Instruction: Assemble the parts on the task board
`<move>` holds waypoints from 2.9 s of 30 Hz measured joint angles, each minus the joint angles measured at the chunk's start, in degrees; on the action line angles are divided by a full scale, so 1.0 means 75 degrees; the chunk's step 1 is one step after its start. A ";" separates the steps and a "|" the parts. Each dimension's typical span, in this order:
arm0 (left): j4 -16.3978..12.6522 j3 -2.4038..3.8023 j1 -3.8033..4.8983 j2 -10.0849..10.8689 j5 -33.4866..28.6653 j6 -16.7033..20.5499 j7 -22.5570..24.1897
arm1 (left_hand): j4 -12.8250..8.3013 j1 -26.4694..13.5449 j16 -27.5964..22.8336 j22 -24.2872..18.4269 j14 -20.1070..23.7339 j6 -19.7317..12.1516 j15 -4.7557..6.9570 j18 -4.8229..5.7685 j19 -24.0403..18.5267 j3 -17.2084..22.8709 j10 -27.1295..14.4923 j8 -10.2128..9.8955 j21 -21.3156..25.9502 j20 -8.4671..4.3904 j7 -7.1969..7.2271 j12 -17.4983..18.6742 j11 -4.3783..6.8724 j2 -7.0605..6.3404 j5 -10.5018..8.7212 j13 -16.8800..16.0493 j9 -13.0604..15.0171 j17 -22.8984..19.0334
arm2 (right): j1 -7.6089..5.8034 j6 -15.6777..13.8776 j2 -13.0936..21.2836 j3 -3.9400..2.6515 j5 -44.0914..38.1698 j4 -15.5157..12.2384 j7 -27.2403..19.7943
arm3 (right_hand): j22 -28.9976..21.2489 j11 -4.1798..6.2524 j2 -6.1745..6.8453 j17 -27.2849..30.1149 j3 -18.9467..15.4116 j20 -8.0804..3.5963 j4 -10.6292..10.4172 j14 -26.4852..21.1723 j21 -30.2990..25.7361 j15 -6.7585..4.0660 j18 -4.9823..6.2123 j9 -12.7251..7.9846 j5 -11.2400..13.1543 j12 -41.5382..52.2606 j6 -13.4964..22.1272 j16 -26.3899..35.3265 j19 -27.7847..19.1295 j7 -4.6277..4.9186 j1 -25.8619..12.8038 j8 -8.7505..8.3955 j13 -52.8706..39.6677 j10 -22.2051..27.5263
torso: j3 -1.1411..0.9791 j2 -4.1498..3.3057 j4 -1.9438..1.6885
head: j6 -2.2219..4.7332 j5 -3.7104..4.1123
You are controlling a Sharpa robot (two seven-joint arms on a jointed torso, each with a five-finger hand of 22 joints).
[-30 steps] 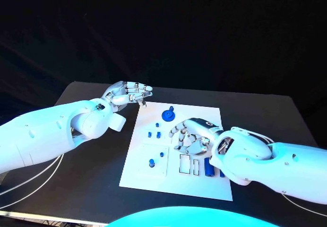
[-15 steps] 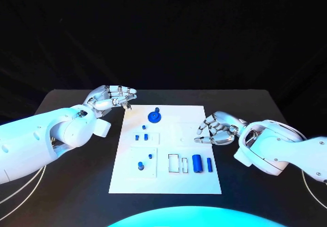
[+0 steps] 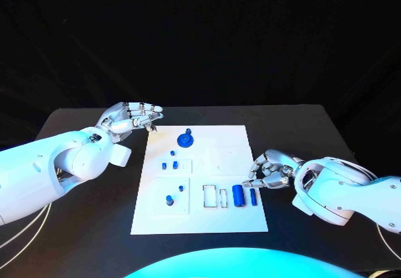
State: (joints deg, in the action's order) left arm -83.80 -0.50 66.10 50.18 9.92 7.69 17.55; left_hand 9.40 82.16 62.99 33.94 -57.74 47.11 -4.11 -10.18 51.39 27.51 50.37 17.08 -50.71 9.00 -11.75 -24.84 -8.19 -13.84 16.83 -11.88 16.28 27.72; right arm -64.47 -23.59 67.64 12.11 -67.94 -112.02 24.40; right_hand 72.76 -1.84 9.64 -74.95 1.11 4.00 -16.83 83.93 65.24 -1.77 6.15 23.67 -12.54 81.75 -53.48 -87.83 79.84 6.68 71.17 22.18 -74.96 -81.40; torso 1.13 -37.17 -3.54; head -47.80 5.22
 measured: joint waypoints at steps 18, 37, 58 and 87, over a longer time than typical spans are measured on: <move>-0.0013 -0.0003 -0.0002 0.0026 0.0000 -0.0001 0.0001 | 0.0000 0.0000 0.0000 -0.0007 0.0000 0.0000 0.0000 0.0000 0.0000 0.0000 0.0000 -0.0001 0.0000 0.0000 0.0000 0.0000 0.0000 0.0000 0.0000 -0.0001 0.0000 0.0000 | 0.0307 0.0146 -0.0387 0.0008 -0.0460 0.0049 0.0438 | 0.0060 0.0067 -0.0288 0.0002 -0.0528 -0.0028 -0.0007 0.0027 0.0000 -0.0027 0.0001 -0.0050 0.0000 0.0000 -0.0102 0.0000 0.0027 -0.0101 -0.0127 0.0117 0.0002 -0.0066 | 0.0003 -0.0011 -0.0007 | -0.0061 -0.0029; -0.0009 -0.0004 -0.0002 0.0034 -0.0004 -0.0008 -0.0015 | 0.0033 0.0000 0.0000 -0.0014 0.0000 -0.0028 0.0001 0.0000 -0.0027 -0.0032 -0.0027 0.0028 0.0029 0.0027 -0.0028 -0.0031 -0.0027 0.0000 0.0000 -0.0002 0.0001 0.0000 | 0.0417 0.0674 -0.0870 -0.0029 -0.0557 0.0316 0.0775 | 0.0123 0.0115 -0.0457 0.0003 -0.1002 -0.0069 -0.0009 0.0011 0.0042 -0.0098 0.0001 -0.0050 -0.0030 0.0000 -0.0293 -0.0024 0.0068 -0.0232 -0.0539 0.0354 0.0004 -0.0114 | 0.0000 -0.0010 -0.0011 | -0.0105 -0.0040; -0.0018 -0.0005 -0.0003 0.0041 -0.0005 -0.0015 -0.0038 | 0.0054 0.0000 0.0000 -0.0024 -0.0001 -0.0028 0.0001 0.0000 -0.0027 -0.0054 -0.0026 0.0027 0.0029 0.0026 -0.0028 -0.0031 -0.0027 0.0000 0.0000 -0.0002 -0.0007 0.0000 | 0.0414 0.0523 -0.0984 -0.0034 -0.0763 0.0307 0.0915 | 0.0292 0.0285 -0.0350 0.0005 -0.0500 -0.0208 -0.0209 0.0028 0.0221 -0.0246 -0.0117 -0.0275 -0.0045 0.0267 -0.0650 -0.0053 0.0207 -0.0374 0.1081 0.0407 0.0005 -0.0340 | 0.0009 -0.0004 -0.0007 | -0.0089 -0.0019; -0.0014 -0.0008 -0.0002 0.0003 -0.0005 -0.0017 -0.0087 | 0.0054 0.0000 0.0000 -0.0023 -0.0001 -0.0054 0.0001 0.0000 -0.0027 -0.0053 -0.0026 0.0024 0.0029 0.0026 -0.0002 -0.0059 -0.0027 0.0000 0.0000 0.0004 -0.0006 0.0000 | 0.0051 -0.0324 -0.1601 0.0005 0.1935 0.0248 0.0264 | 0.0289 0.0360 -0.1167 0.0000 -0.0067 -0.0259 -0.0030 0.0000 0.0218 -0.0327 -0.0117 -0.2378 -0.0028 0.0324 -0.0724 -0.0052 0.0258 -0.0281 0.0300 0.0438 0.0006 -0.0345 | 0.0005 -0.0009 -0.0001 | -0.0009 -0.0118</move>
State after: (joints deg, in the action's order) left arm -83.91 -0.56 66.08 50.20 9.88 7.56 16.89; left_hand 9.81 82.16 62.99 33.77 -57.74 46.70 -4.11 -10.18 51.19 27.11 50.18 17.26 -50.49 9.20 -11.76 -25.28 -8.39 -13.84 16.83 -11.84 16.23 27.72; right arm -64.08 -26.02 55.63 12.14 -53.42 -110.16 26.37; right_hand 74.93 0.86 0.89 -74.95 0.61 2.06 -17.05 83.93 66.87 -4.22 5.27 5.84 -12.75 84.18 -58.91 -88.23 81.77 4.57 73.42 25.46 -74.91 -83.99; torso 1.17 -37.23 -3.55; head -47.87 4.33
